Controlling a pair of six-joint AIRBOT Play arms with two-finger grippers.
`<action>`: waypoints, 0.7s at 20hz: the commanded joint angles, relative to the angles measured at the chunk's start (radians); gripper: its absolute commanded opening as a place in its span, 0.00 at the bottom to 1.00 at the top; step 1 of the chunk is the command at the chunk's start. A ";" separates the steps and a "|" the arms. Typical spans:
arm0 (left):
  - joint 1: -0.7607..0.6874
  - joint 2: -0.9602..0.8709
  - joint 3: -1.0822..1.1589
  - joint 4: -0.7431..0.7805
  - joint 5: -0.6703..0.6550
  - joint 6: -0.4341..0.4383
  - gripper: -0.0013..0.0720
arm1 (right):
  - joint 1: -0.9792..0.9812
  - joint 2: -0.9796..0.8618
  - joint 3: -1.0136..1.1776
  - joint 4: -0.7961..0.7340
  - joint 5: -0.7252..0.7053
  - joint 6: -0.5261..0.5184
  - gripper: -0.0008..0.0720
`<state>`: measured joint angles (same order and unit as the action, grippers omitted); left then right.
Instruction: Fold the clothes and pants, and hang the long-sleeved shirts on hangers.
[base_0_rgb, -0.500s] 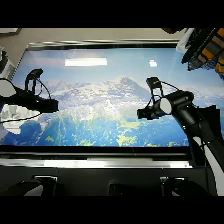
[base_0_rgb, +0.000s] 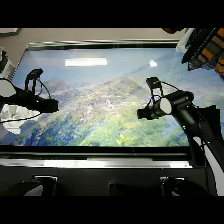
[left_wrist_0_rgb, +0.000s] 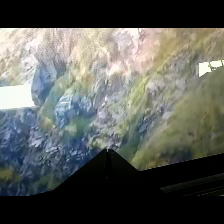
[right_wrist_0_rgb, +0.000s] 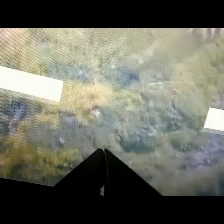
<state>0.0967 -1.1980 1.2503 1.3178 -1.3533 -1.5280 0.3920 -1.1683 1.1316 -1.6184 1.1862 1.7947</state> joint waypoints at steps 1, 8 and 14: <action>-0.001 0.001 0.000 0.000 0.000 0.000 0.05 | 0.001 0.001 0.000 -0.002 0.000 0.000 0.06; -0.001 0.001 0.000 0.000 0.001 0.000 0.05 | 0.001 0.001 0.000 -0.002 0.000 0.000 0.06; -0.003 -0.012 -0.003 0.004 0.017 0.000 0.20 | 0.001 0.001 0.000 -0.002 0.000 0.000 0.06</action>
<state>0.0956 -1.2045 1.2495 1.3178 -1.3399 -1.5276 0.3920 -1.1683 1.1316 -1.6215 1.1862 1.7950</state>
